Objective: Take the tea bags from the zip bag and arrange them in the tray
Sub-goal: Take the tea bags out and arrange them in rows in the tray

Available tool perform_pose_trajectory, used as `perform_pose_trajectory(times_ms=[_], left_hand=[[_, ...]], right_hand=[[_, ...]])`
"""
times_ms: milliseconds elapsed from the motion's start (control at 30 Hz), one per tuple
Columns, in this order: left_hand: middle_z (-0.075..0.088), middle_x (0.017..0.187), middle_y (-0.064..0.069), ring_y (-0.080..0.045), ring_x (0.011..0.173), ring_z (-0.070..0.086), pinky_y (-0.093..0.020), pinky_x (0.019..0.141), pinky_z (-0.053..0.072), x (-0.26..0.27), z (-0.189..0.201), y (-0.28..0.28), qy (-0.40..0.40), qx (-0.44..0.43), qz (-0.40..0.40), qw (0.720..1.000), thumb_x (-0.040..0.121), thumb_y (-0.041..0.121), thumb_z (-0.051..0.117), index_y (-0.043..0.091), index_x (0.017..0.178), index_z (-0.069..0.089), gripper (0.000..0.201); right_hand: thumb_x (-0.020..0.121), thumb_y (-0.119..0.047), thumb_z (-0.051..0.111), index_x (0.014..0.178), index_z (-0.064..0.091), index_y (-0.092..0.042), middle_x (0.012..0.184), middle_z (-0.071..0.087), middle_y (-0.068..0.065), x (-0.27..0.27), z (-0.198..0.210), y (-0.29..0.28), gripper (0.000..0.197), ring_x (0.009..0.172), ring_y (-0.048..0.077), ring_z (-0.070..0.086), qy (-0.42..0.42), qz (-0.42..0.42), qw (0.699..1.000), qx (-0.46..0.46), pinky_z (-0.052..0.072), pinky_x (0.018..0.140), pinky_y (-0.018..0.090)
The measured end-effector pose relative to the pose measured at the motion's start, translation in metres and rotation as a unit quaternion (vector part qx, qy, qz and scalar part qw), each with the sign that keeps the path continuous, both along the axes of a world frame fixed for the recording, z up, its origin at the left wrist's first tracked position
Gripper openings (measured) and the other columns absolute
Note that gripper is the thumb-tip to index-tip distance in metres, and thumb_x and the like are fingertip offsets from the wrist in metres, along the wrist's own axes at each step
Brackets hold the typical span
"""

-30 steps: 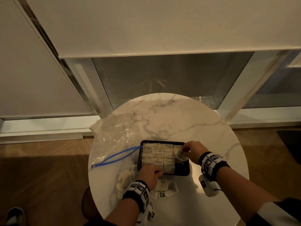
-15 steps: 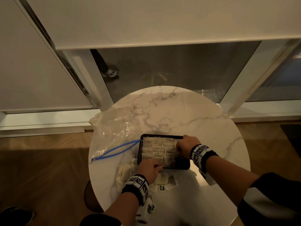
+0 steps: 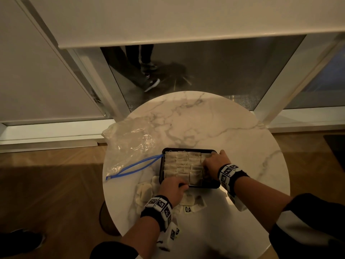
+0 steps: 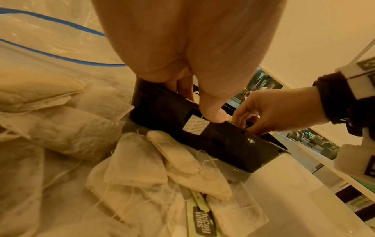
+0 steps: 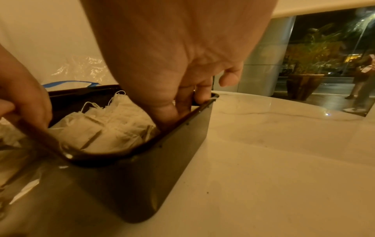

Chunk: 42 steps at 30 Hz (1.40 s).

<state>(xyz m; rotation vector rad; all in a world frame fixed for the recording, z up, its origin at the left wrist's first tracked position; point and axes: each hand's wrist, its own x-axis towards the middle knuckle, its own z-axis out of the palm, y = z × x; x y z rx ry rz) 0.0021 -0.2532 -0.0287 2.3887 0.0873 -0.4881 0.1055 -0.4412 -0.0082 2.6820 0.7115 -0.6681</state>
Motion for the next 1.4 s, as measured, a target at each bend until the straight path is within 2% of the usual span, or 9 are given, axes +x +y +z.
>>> perform_pose_trajectory(times_ms=[200,367,467,533,700,867,967,1133,1400], left_hand=[[0.059,0.110,0.016,-0.006,0.107,0.059,-0.019,0.093,0.047,-0.008,-0.002,0.004,-0.053,-0.052,0.041,0.996,0.091,0.029,0.068,0.026,0.118,0.067,0.027],[0.060,0.111,0.016,0.000,0.101,0.058,-0.020,0.090,0.051,-0.018,0.003,0.021,-0.132,-0.060,0.068,0.987,0.092,0.024,0.066,0.027,0.120,0.065,0.028],[0.064,0.094,0.012,-0.001,0.084,0.060,-0.020,0.076,0.054,-0.025,0.003,0.037,-0.123,-0.065,0.114,0.984,0.090,0.019,0.069,0.025,0.104,0.068,0.015],[0.064,0.083,0.011,-0.004,0.077,0.060,-0.020,0.071,0.053,-0.030,0.002,0.052,-0.103,-0.047,0.135,0.984,0.086,0.017,0.071,0.024,0.092,0.067,0.011],[0.060,0.087,0.006,-0.017,0.088,0.060,-0.033,0.078,0.053,-0.042,-0.014,0.083,-0.075,0.046,0.139,0.986,0.079,0.016,0.073,0.026,0.084,0.062,0.015],[0.049,0.131,0.000,-0.025,0.119,0.048,-0.038,0.103,0.043,-0.050,-0.025,0.096,0.016,0.145,0.064,0.987,0.076,0.046,0.071,0.032,0.125,0.056,0.053],[0.037,0.147,-0.002,-0.029,0.130,0.040,-0.041,0.110,0.038,-0.051,-0.030,0.098,0.046,0.169,0.037,0.984,0.079,0.050,0.064,0.036,0.140,0.045,0.065],[0.040,0.144,-0.003,-0.028,0.127,0.041,-0.038,0.107,0.037,-0.048,-0.031,0.109,0.053,0.173,0.033,0.983,0.077,0.053,0.064,0.034,0.138,0.043,0.067],[0.042,0.134,-0.006,-0.028,0.120,0.044,-0.037,0.101,0.042,-0.049,-0.031,0.135,0.048,0.174,0.036,0.983,0.082,0.055,0.067,0.028,0.129,0.049,0.057]], right_hand=[[0.086,-0.042,0.060,0.119,0.059,-0.033,0.119,0.060,-0.006,-0.008,0.006,-0.018,0.034,0.113,0.022,0.047,-0.061,-0.112,0.983,0.133,0.039,0.091,0.040],[0.089,-0.025,0.062,0.109,0.065,-0.026,0.093,0.065,-0.007,-0.052,0.000,-0.049,0.020,0.089,0.019,0.051,-0.154,-0.303,0.869,0.359,0.046,0.077,0.034],[0.088,-0.023,0.065,0.098,0.063,-0.030,0.085,0.063,-0.010,-0.088,-0.007,-0.054,0.012,0.078,0.014,0.056,-0.099,-0.401,0.816,0.405,0.045,0.072,0.028],[0.087,-0.027,0.067,0.089,0.063,-0.031,0.083,0.065,-0.008,-0.110,-0.019,-0.051,0.006,0.071,0.010,0.058,-0.039,-0.439,0.807,0.393,0.042,0.062,0.023],[0.089,-0.037,0.066,0.095,0.067,-0.029,0.090,0.065,-0.009,-0.138,-0.038,-0.022,0.010,0.078,0.006,0.058,0.110,-0.414,0.844,0.324,0.040,0.065,0.015],[0.087,-0.027,0.063,0.103,0.068,-0.030,0.100,0.061,-0.010,-0.140,-0.028,0.027,0.017,0.095,0.011,0.060,0.121,-0.286,0.894,0.323,0.044,0.079,0.018],[0.085,-0.030,0.065,0.123,0.059,-0.038,0.130,0.053,-0.011,-0.142,-0.027,0.058,0.040,0.121,0.015,0.050,0.119,-0.172,0.928,0.307,0.044,0.100,0.030],[0.087,-0.044,0.060,0.145,0.019,-0.052,0.156,0.016,0.001,-0.146,-0.017,0.093,0.071,0.137,0.033,0.028,0.127,-0.080,0.977,0.152,0.033,0.104,0.052],[0.085,-0.042,0.060,0.139,0.034,-0.046,0.147,0.027,0.000,-0.164,-0.036,0.089,0.060,0.131,0.030,0.028,0.105,-0.154,0.971,0.153,0.040,0.103,0.049]])
